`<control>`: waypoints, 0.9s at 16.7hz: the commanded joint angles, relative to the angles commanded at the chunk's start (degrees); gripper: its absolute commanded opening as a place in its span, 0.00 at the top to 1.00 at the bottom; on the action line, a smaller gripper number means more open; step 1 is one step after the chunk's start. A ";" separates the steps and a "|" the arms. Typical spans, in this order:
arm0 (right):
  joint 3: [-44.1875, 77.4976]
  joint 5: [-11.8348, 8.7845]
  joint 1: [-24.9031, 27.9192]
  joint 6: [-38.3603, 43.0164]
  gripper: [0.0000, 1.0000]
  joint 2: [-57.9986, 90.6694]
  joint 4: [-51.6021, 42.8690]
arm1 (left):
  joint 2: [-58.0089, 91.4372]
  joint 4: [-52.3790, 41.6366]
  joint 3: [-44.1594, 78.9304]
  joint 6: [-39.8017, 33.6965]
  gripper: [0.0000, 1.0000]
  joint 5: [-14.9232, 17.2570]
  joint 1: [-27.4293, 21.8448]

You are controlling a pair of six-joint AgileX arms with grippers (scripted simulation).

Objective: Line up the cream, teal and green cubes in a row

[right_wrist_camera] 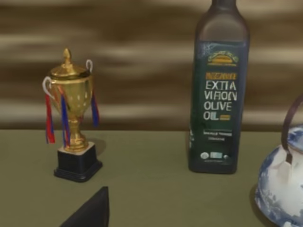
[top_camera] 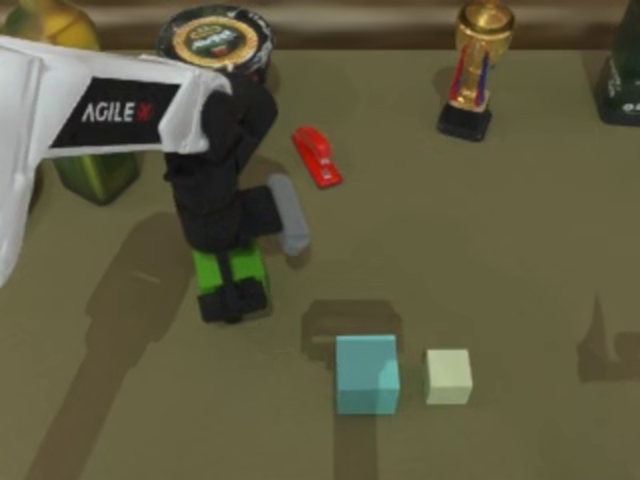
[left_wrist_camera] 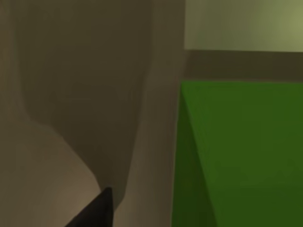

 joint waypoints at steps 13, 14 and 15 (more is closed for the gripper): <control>0.00 0.00 0.00 0.00 0.00 0.00 0.00 | 0.00 0.00 0.00 0.00 1.00 0.00 0.00; 0.00 0.00 0.00 0.00 0.00 0.00 0.00 | 0.00 0.00 0.00 0.00 1.00 0.00 0.00; 0.00 0.00 0.00 0.00 0.00 0.00 0.00 | 0.00 0.00 0.00 0.00 1.00 0.00 0.00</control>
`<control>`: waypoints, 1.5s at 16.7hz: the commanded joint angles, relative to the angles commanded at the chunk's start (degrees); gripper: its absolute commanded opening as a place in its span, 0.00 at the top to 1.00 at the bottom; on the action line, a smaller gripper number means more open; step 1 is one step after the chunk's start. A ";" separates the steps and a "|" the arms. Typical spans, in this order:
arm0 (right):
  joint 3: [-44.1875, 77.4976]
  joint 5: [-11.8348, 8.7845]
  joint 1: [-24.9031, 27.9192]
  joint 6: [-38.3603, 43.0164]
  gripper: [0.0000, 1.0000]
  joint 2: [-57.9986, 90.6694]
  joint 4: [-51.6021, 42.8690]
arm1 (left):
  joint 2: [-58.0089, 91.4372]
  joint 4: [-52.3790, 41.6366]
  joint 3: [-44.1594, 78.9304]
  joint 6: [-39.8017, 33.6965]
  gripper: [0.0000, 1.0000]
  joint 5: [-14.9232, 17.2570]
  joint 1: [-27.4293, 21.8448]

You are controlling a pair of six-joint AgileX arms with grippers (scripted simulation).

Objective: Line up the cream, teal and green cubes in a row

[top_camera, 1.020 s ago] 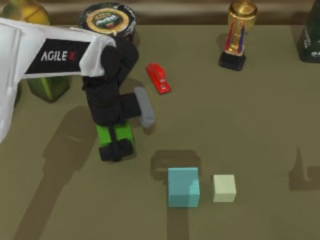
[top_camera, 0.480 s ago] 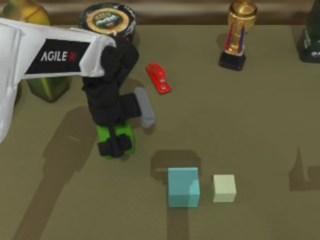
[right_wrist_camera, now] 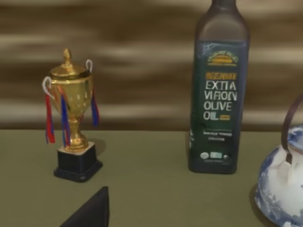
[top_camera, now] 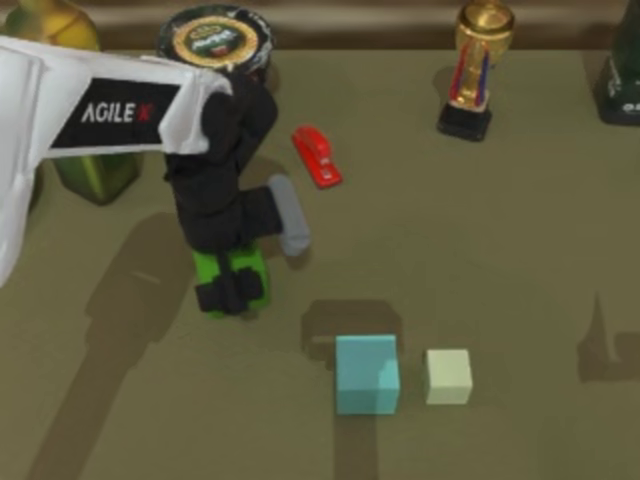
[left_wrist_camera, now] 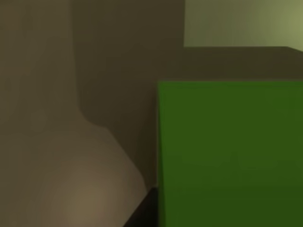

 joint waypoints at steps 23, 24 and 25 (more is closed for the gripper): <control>0.00 0.00 0.00 0.00 0.00 0.00 0.00 | -12.25 -12.30 0.89 1.40 1.00 0.09 -2.21; 0.00 0.00 0.00 0.00 0.00 0.00 0.00 | -14.54 -11.91 -2.06 2.02 1.00 0.08 -3.35; 0.00 0.00 0.00 0.00 0.00 0.00 0.00 | -16.90 -11.53 -5.25 2.69 1.00 0.07 -4.57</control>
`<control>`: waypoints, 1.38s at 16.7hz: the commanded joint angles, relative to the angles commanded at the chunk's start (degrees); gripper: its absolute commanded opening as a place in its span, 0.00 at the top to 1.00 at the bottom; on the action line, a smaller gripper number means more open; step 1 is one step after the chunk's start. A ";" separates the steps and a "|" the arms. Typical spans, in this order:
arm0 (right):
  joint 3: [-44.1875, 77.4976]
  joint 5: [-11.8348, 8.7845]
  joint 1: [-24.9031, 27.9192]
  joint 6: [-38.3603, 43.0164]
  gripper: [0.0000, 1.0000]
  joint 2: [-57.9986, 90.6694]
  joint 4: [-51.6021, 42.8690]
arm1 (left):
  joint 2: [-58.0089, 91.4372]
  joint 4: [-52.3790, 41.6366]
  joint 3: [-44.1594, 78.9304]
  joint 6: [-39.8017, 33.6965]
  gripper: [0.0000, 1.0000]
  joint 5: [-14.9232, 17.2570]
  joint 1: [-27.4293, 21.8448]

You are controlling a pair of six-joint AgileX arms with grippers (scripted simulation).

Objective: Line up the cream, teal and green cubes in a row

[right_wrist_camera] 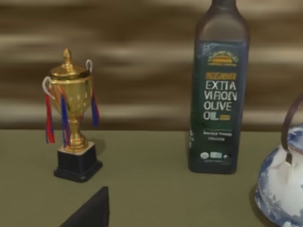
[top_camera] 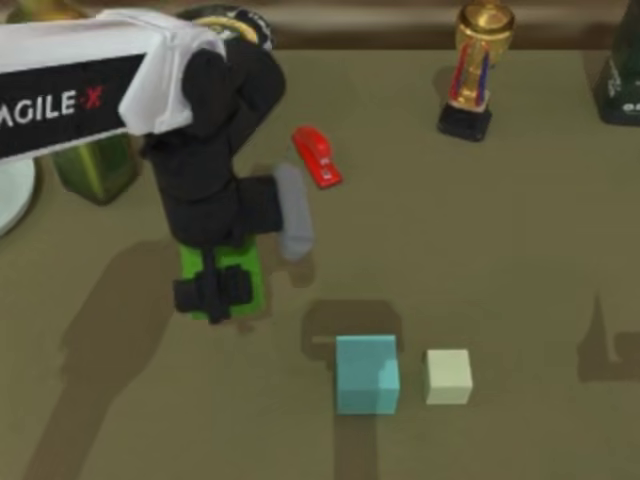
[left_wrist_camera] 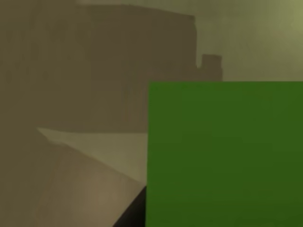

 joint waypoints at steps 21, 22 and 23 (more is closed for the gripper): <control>0.00 0.00 0.00 0.00 0.00 0.00 0.00 | -2.21 16.80 -18.92 2.61 1.00 -0.04 -5.59; 0.00 0.00 0.00 0.00 0.00 0.00 0.00 | -2.21 16.80 -18.92 2.61 1.00 -0.04 -5.59; 0.00 0.00 0.00 0.00 0.00 0.00 0.00 | -2.21 16.80 -18.92 2.61 1.00 -0.04 -5.59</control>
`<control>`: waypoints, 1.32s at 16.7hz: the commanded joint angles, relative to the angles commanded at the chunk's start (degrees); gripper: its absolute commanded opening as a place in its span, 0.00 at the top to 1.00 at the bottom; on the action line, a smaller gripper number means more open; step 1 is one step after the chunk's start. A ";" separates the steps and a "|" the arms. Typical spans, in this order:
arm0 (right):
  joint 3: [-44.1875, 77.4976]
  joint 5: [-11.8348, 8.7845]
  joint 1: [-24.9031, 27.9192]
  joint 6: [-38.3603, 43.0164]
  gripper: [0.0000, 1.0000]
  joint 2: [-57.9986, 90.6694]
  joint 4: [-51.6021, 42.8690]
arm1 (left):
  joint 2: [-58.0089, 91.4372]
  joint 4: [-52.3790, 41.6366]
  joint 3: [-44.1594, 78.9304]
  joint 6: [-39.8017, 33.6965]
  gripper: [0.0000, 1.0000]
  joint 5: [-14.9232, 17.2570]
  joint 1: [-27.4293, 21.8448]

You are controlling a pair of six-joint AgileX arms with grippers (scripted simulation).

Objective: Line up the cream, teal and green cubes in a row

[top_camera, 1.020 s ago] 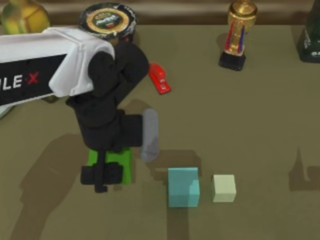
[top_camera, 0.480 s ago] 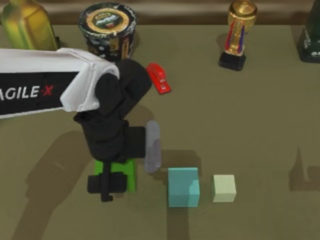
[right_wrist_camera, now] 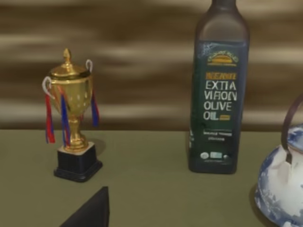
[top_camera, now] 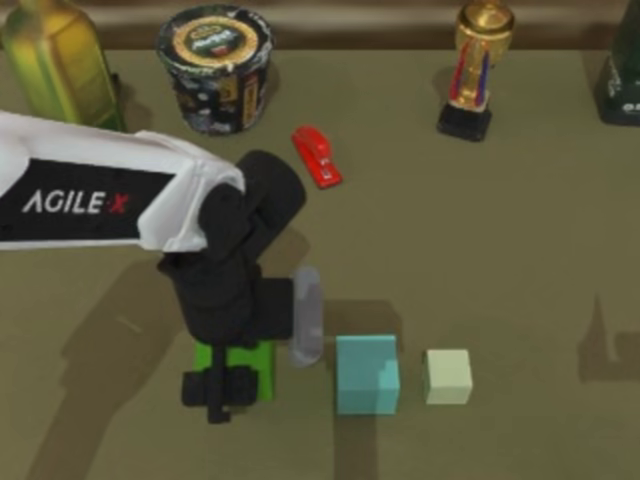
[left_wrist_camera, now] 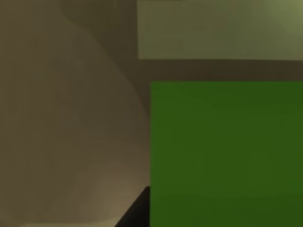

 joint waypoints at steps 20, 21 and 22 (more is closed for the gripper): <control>0.00 0.00 0.00 0.00 0.00 0.00 0.00 | 0.00 0.00 0.00 0.00 0.00 0.00 0.00; 0.00 0.00 0.00 0.00 0.00 0.00 0.00 | 0.00 0.00 0.00 0.00 0.00 0.00 0.00; 0.00 0.00 0.00 0.00 0.00 0.00 0.00 | -0.05 -0.01 0.01 0.00 0.00 0.00 0.10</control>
